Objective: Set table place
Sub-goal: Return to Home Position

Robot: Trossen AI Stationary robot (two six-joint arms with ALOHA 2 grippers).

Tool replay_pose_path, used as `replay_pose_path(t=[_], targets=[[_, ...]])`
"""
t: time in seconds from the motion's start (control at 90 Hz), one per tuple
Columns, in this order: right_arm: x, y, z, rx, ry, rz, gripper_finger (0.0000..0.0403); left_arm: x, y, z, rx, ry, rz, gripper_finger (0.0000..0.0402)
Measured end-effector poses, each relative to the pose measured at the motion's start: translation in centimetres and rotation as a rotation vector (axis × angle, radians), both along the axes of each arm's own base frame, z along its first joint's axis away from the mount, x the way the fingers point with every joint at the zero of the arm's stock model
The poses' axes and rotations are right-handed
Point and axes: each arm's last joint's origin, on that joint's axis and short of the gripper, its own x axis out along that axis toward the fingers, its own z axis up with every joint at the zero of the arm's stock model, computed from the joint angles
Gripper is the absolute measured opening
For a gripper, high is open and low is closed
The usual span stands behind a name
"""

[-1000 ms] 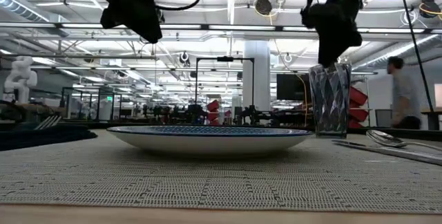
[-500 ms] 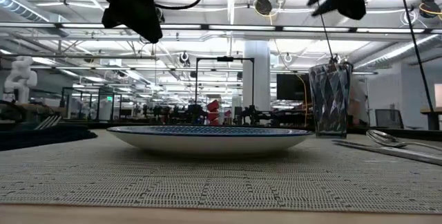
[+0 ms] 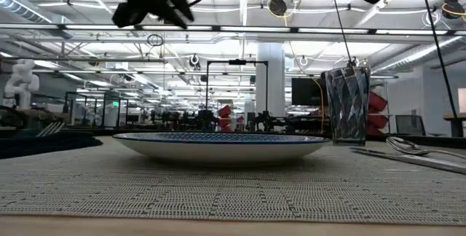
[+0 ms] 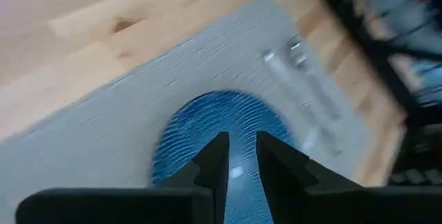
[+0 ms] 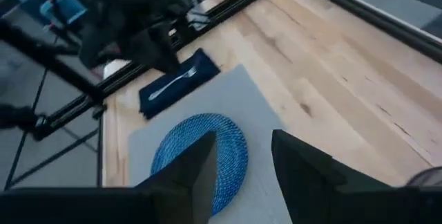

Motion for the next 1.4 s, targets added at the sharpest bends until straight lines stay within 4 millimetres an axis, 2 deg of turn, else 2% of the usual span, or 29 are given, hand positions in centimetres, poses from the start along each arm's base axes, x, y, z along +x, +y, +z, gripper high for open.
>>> replay_pose_path(t=[0.156, 0.378, 0.578, 0.744, 0.911, 1.0, 1.144, 1.333, 1.4], targets=[[0.2, 0.6, 0.4, 0.017, -0.042, 0.026, 0.0128, 0.7, -0.1, 0.8, 0.040, -0.094, -0.050, 0.0060], [0.8, 1.5, 1.7, 0.068, -0.191, 0.059, 0.0128, 0.7, 0.6, 1.2, 0.147, -0.103, -0.117, 0.0060], [0.8, 1.9, 2.1, 0.056, -0.232, 0.082, 0.0128, -1.4, 1.6, 3.5, 0.259, -0.153, -0.177, 0.0060], [0.8, 0.5, 1.6, 0.072, -0.196, -0.165, 0.0128, -4.1, 2.4, 5.8, 0.336, -0.210, -0.208, 0.0060], [0.7, -0.9, 2.1, 0.074, -0.272, -0.378, 0.0128, -6.1, 3.5, 5.6, 0.346, -0.109, -0.166, 0.0060], [0.8, -0.9, 2.5, 0.019, -0.303, -0.349, 0.0128, -6.5, 3.7, 5.3, 0.340, -0.058, -0.159, 0.0060], [0.8, -0.4, 3.3, -0.060, -0.354, -0.178, 0.0128, -6.4, 3.8, 5.6, 0.281, -0.110, -0.097, 0.0060], [-1.4, 0.1, 4.8, -0.110, -0.472, -0.051, 0.0128, -6.7, 3.6, 6.2, 0.392, -0.142, -0.258, 0.0060], [-2.3, 0.2, 5.2, -0.131, -0.499, -0.036, 0.0128, -6.9, 3.4, 6.5, 0.409, -0.217, -0.330, 0.0060]])
